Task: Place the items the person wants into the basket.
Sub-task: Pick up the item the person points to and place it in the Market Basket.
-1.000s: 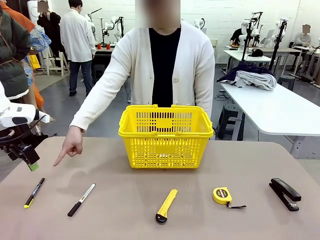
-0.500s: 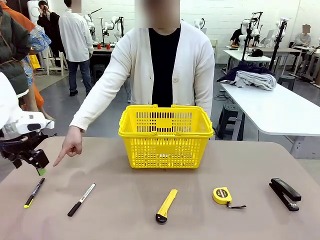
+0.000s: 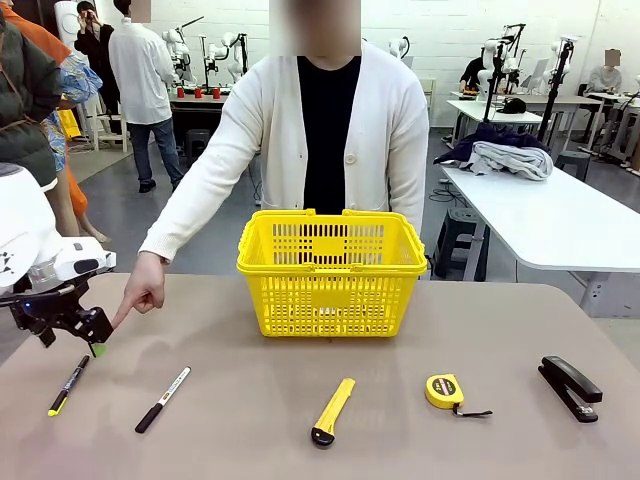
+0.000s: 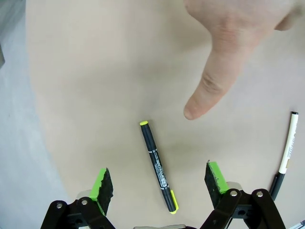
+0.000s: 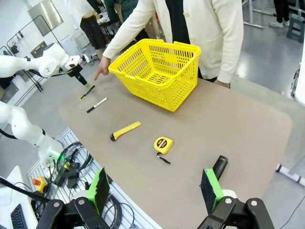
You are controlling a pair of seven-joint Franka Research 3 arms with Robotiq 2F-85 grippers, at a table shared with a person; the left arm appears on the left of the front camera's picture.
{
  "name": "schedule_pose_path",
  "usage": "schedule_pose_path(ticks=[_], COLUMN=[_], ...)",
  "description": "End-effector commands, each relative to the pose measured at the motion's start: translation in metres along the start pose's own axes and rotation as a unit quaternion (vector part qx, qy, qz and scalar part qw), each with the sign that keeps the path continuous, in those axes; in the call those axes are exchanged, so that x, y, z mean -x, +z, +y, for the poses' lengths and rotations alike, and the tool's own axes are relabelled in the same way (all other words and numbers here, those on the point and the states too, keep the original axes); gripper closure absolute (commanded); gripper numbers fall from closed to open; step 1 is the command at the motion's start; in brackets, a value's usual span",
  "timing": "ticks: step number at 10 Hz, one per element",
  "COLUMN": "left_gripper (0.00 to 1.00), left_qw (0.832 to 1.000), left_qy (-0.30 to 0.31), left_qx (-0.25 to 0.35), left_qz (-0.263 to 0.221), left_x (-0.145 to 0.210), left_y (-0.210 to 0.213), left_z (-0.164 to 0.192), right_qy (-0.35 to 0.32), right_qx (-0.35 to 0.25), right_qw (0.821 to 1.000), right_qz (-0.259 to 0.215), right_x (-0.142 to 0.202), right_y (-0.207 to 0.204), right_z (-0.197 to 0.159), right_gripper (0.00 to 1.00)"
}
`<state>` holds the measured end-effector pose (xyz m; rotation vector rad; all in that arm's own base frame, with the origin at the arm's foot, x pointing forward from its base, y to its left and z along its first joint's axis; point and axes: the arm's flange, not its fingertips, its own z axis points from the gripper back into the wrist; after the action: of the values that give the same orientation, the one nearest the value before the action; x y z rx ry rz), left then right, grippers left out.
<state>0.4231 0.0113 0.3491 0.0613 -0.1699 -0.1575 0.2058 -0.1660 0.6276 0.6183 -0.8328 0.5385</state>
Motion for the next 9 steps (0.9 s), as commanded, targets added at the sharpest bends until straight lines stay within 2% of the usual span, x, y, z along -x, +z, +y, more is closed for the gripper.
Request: schedule_pose_path(ticks=[1, 5, 9], left_gripper=[0.00, 0.00, 0.00], left_qw=[1.000, 0.999, 0.999], left_qy=[-0.023, -0.029, -0.030], left_qx=[0.010, 0.025, 0.023], left_qz=[-0.008, 0.000, -0.001], left_x=[0.035, 0.027, 0.028], left_y=[-0.022, -0.052, -0.055], left_z=[0.004, 0.007, 0.005], right_qy=[0.005, 0.005, 0.005], right_qx=[-0.009, -0.009, -0.009], right_qw=[1.000, 1.000, 1.000], right_qz=[-0.005, -0.005, -0.005], right_x=[-0.001, -0.001, -0.001], right_y=[-0.002, -0.002, -0.002], right_z=[0.000, 0.000, 0.000], right_gripper=[0.00, 0.00, 0.00])
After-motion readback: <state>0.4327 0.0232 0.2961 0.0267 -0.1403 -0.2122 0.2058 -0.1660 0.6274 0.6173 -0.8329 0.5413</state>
